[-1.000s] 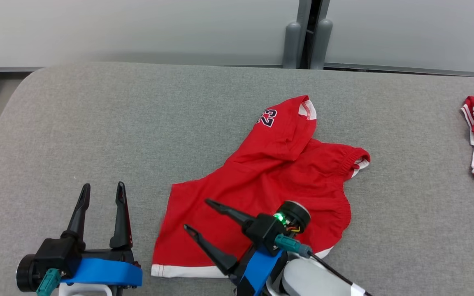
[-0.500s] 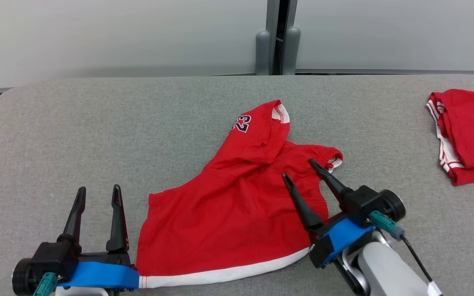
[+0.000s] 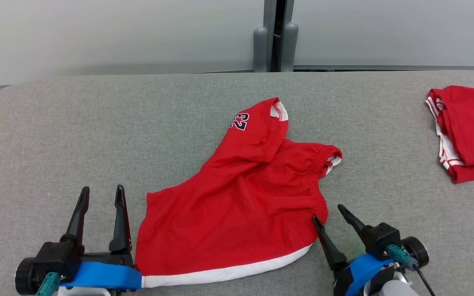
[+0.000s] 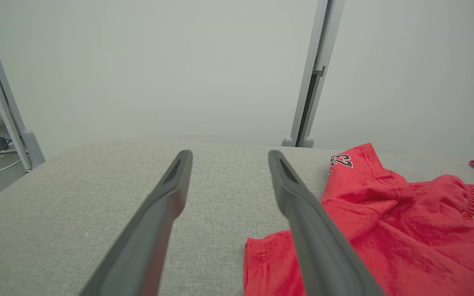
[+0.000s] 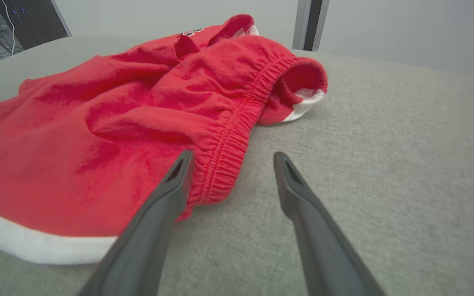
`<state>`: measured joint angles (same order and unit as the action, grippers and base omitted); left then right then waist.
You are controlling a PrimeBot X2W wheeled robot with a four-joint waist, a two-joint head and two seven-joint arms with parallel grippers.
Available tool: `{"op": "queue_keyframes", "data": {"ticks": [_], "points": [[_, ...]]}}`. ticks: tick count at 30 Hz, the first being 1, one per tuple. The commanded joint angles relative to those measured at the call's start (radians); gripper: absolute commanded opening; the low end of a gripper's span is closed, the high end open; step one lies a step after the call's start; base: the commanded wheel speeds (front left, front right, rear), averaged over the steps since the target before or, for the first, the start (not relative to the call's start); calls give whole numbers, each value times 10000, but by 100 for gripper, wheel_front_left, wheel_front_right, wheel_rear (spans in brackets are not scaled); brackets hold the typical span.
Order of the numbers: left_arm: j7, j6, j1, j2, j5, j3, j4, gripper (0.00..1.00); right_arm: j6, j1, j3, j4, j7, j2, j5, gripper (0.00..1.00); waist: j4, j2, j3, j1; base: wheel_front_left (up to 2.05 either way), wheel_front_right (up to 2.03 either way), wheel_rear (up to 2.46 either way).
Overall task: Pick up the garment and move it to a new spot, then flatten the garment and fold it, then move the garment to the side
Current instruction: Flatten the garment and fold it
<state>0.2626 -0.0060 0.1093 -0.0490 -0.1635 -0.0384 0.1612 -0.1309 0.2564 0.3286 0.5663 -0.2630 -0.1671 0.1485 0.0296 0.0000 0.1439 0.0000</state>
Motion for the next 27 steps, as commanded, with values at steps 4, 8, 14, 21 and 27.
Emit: {"op": "queue_keyframes", "data": {"ticks": [4,8,14,21,27], "points": [[28,-35,35,-34,43,-26,24,100,4,208,296,663,-13,225,88,100,82,0,55,0,0,0,0],[28,-29,98,-34,53,-66,34,100,4,522,632,1359,-13,356,259,100,130,0,106,0,0,0,0],[28,21,62,-34,62,-38,70,100,4,924,840,1696,-14,397,602,0,76,0,56,0,0,0,0],[28,76,-128,-34,-90,-41,83,100,4,311,202,558,-15,19,358,0,-165,0,-139,0,0,0,0],[28,131,-267,-34,-218,-157,98,100,4,-836,-44,-630,104,-91,-187,0,-339,0,-305,0,0,0,0]]}}
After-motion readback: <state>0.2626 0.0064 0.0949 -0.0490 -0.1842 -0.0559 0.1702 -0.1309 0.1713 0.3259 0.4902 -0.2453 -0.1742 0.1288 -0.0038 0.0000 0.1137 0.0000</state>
